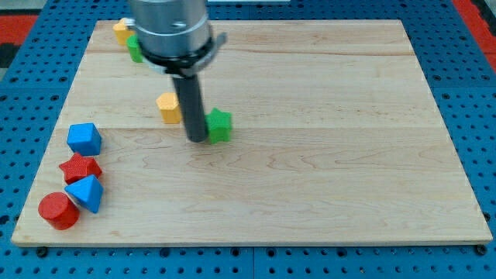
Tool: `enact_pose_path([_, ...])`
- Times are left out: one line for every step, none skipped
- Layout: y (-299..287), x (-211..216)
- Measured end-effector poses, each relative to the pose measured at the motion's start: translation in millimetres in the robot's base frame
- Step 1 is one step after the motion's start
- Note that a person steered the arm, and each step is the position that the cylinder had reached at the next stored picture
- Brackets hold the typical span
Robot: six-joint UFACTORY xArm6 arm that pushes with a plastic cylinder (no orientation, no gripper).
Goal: Push the yellow hexagon closer to the green circle
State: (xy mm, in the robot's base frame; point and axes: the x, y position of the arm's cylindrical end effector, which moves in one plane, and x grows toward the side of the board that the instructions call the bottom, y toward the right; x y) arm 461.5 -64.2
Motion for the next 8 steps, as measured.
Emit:
enact_pose_path([-23, -16])
enact_pose_path([-59, -40])
enact_pose_path([-87, -67])
enact_pose_path([-110, -94])
enact_pose_path([-111, -101])
enact_pose_path([-128, -100])
enact_pose_path([-141, -103])
enact_pose_path([-137, -116])
